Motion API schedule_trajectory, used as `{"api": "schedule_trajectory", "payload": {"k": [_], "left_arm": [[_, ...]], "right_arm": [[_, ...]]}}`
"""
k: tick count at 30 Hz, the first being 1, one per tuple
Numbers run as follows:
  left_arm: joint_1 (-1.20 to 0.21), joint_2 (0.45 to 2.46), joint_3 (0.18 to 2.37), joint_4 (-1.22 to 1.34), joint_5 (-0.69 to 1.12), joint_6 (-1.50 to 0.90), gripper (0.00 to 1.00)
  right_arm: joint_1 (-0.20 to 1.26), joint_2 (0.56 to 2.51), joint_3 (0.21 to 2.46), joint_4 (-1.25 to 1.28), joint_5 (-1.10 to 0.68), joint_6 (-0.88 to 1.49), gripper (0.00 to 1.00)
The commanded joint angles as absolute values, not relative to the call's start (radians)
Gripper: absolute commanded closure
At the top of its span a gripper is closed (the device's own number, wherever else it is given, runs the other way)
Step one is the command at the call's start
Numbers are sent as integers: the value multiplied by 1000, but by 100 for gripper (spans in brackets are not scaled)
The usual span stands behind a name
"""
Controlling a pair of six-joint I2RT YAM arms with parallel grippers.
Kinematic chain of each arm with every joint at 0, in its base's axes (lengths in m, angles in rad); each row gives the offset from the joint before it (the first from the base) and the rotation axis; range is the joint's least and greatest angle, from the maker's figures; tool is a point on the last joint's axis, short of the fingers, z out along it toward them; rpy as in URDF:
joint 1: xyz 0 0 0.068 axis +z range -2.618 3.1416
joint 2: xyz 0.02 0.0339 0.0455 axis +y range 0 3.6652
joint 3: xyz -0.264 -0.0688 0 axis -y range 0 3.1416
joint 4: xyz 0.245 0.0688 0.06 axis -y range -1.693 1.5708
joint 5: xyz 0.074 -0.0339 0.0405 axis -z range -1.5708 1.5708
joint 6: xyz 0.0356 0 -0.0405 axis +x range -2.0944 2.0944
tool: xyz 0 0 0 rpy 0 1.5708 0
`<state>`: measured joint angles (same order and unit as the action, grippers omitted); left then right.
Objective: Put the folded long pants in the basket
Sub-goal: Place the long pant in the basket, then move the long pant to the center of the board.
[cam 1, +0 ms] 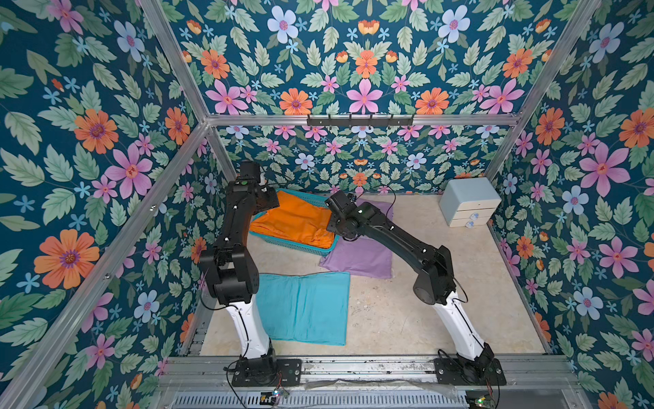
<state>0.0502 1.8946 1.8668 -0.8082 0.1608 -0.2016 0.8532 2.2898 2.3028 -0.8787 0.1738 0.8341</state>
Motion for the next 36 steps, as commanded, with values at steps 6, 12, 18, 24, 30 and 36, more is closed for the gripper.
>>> {"api": "schedule_trajectory", "payload": {"k": [6,12,18,24,30,36], "left_arm": [[52,1519,1427,-683,139,-250,43],[51,1301,1104,-647,88,-307,42],[53,1197,917,-627,16,-391,41],[53,1152,855,-604,82,-423,42],[53,1137,835,-608,149,-430,44],[41,1125,782,-581,285,-444,47]], "right_arm": [[915,1803,1707,-673,145,845,38],[965,1573,1204,-382,126,927,34],[1067,1640,1043,-176,53,951,34],[1095,1804,1019,-50,4,1011,38],[1094,1878,1028,-62,-10,1015,49],[1010,1862,866,161,-112,1068,90]]}}
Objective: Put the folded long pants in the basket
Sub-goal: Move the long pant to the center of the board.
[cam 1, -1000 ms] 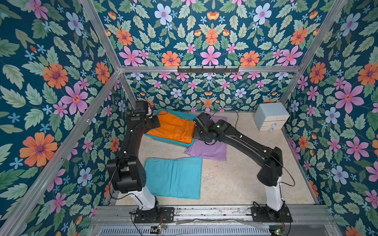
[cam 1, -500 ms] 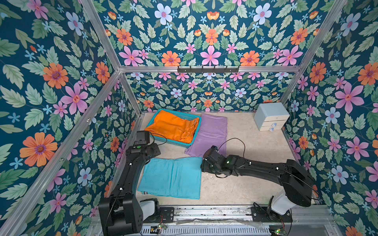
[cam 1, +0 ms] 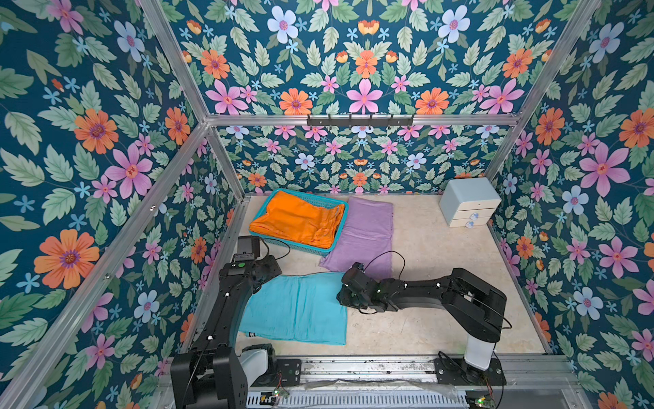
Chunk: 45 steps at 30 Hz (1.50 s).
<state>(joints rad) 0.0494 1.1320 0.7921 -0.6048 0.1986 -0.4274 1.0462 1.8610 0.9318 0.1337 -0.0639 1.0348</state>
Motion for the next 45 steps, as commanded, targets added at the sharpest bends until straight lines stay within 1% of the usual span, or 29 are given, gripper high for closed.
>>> {"api": "schedule_trajectory", "payload": {"k": [1,3,6,8,12,14,16,20,23,25,28,32,35,37,39,40,42,43,44,45], "left_arm": [[31,1118,779,-581,298,-452,47],[5,1099,773,-570,323,-468,47],[-43,1079,758,-568,337,-487,47],[-92,1075,747,-568,310,-505,47],[-235,1087,742,-536,276,-565,47],[-323,1109,754,-506,269,-598,47],[-412,1144,786,-493,225,-637,48],[-580,1203,812,-427,172,-710,48],[-655,1240,790,-387,135,-753,49],[-684,1258,771,-375,121,-765,50],[-698,1258,736,-371,98,-776,50],[-698,1258,715,-385,36,-773,50],[-718,1244,721,-325,101,-744,50],[-761,1246,753,-317,102,-721,50],[-825,1271,785,-318,89,-707,49],[-853,1284,792,-315,79,-708,48],[-916,1311,787,-285,63,-735,46],[-940,1326,783,-267,60,-749,46],[-968,1343,782,-245,52,-765,46],[-994,1364,787,-233,37,-781,45]], "right_arm": [[985,1848,833,186,-129,1072,95],[936,1806,781,192,-154,1066,100],[847,1703,715,130,-225,1010,100],[778,1586,677,12,-257,957,100],[638,1404,627,-248,-249,844,100],[566,1344,596,-314,-265,817,100],[528,1308,575,-347,-283,800,100],[524,1261,544,-389,-278,830,100],[526,1234,508,-392,-299,870,100],[550,1215,475,-362,-339,903,100],[610,1199,476,-403,-320,916,100],[711,1234,490,-355,-313,953,100],[720,1258,456,-203,-352,1013,100],[719,1259,451,-131,-355,1039,100],[713,1254,465,-118,-327,1051,100],[706,1248,469,-121,-312,1064,96],[675,1232,473,-135,-306,1075,69],[658,1219,472,-155,-304,1075,60],[629,1201,463,-176,-295,1075,52],[596,1175,449,-193,-293,1072,47]]}}
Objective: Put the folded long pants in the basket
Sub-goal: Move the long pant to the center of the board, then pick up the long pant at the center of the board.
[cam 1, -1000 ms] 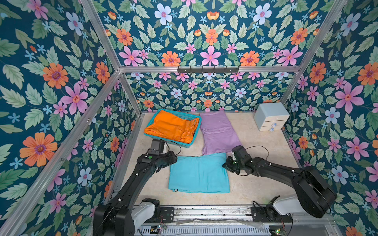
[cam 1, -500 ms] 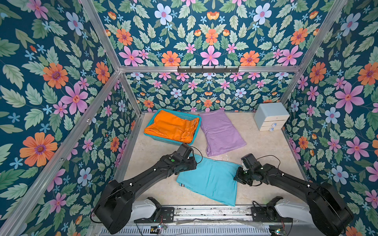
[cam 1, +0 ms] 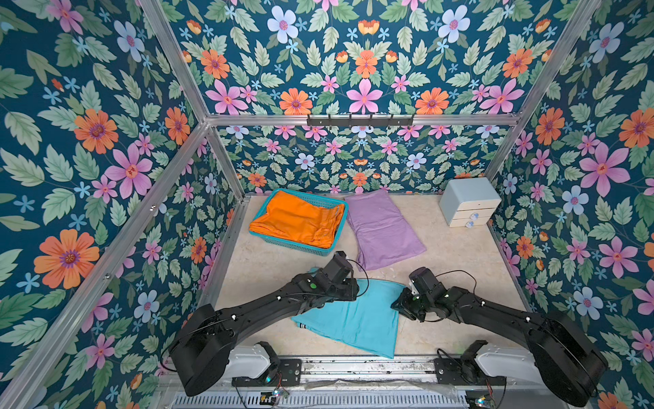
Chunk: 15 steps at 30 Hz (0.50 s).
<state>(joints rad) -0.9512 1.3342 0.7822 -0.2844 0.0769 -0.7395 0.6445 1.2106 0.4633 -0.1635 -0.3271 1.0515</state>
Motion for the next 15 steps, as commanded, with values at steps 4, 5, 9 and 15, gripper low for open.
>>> {"api": "schedule_trajectory", "payload": {"k": [4,5,9,15], "left_arm": [[-1093,1452,850,-243,-73,-870,41],[-1122,1478,875,-248,-111,-900,40],[-1236,1632,1053,-352,-258,-964,36],[-1322,1876,1330,-532,-332,-982,23]], "right_arm": [[412,1065,410,-291,-327,1016,44],[356,1038,412,-327,-336,989,44],[174,995,437,-414,-373,890,42],[76,1089,470,-414,-429,817,42]]}}
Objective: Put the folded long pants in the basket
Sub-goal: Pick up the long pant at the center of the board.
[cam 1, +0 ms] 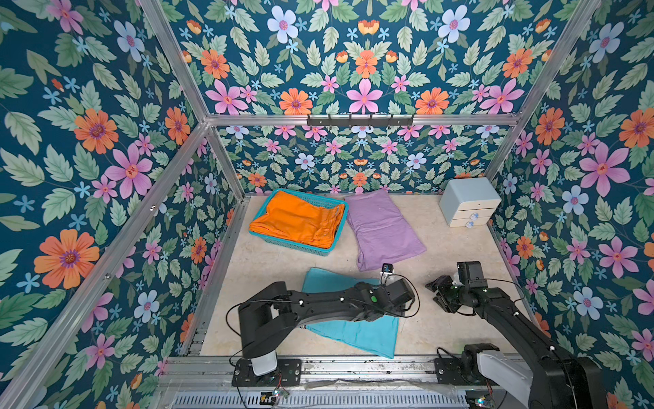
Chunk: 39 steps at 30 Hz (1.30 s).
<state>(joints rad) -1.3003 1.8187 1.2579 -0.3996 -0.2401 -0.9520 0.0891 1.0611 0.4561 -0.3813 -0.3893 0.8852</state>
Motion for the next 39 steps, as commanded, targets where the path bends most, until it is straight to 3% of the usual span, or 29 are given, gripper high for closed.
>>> {"api": "schedule_trajectory", "payload": {"k": [1,5,16,23,31,39], "left_arm": [[-1327,1899,1355,-546,-334,-980,23],[-1339,1993,1468,-697,-378,-982,20],[-1379,2149,1579,-776,-339,-973,25],[-1384,2170,1555,-825,-336,-1014,27],[-1372,2198,1507,-881,-342,-1053,48],[-1350,2197,1449,-819,-309,-1034,100]], "right_arm": [[74,1101,474,-414,-430,810,43],[71,1127,473,-399,-428,798,42],[69,1148,457,-380,-408,792,42],[69,1149,454,-387,-410,780,42],[69,1152,458,-392,-423,773,42],[69,1146,466,-414,-419,756,42]]}}
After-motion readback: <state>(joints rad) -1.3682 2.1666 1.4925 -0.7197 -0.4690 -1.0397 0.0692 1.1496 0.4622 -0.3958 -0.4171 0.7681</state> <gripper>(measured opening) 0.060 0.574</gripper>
